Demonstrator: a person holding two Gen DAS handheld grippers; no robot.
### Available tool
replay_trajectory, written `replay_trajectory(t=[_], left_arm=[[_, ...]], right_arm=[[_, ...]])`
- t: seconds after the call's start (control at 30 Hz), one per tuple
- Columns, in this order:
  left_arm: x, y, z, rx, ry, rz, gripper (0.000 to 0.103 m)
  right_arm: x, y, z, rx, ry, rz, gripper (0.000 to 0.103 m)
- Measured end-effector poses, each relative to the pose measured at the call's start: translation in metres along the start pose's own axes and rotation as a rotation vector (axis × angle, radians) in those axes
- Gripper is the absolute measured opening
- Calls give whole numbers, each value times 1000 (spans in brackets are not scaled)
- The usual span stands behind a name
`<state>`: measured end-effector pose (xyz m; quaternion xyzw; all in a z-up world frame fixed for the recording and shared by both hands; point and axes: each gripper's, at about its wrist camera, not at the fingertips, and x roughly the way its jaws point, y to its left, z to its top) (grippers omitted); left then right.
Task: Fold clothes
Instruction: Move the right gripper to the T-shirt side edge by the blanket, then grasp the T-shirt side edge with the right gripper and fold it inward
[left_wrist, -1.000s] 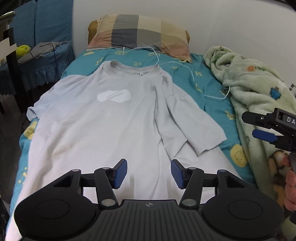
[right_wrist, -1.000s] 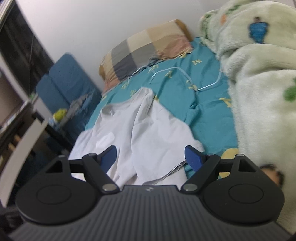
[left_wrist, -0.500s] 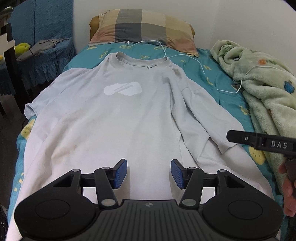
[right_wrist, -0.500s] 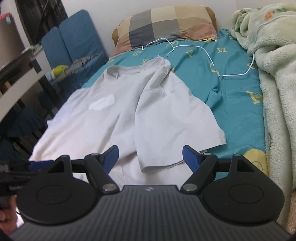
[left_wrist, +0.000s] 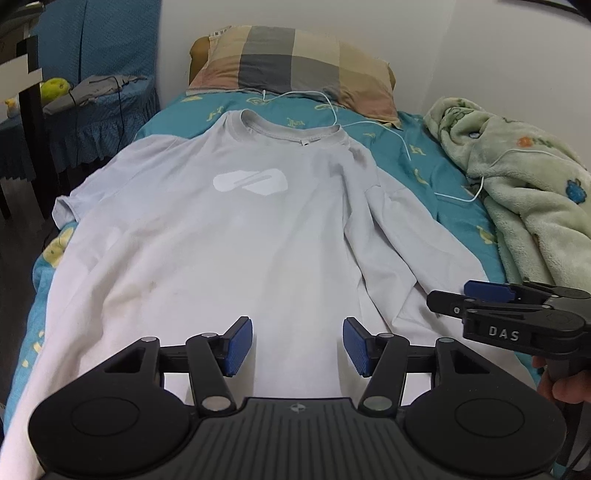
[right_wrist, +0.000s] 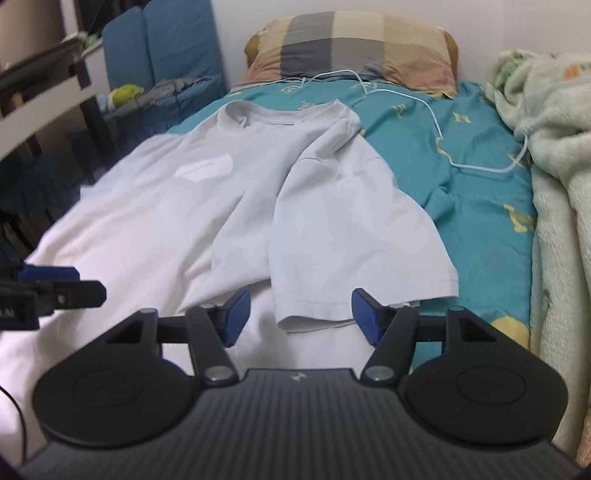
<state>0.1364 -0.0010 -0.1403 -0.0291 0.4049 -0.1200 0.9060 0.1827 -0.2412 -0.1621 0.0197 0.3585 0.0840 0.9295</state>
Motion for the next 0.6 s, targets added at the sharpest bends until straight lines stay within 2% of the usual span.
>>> replay_trajectory(t=[0.1,0.23,0.33,0.6], left_arm=[[3,0,-3,-14,-1,13,57],[5,6,-5,-59,-3,31,57],[4,11,-6,-92,-12,42,57],[1,11,-8,-112,-36,73,57]], right_arm=[[7,0,-2,-15,8,-24,43],[12,-11,-1,20,12,-59,15],[8,-20,3,73,-4,-61,7],[-24,-59,41,233,-158,-70,5]])
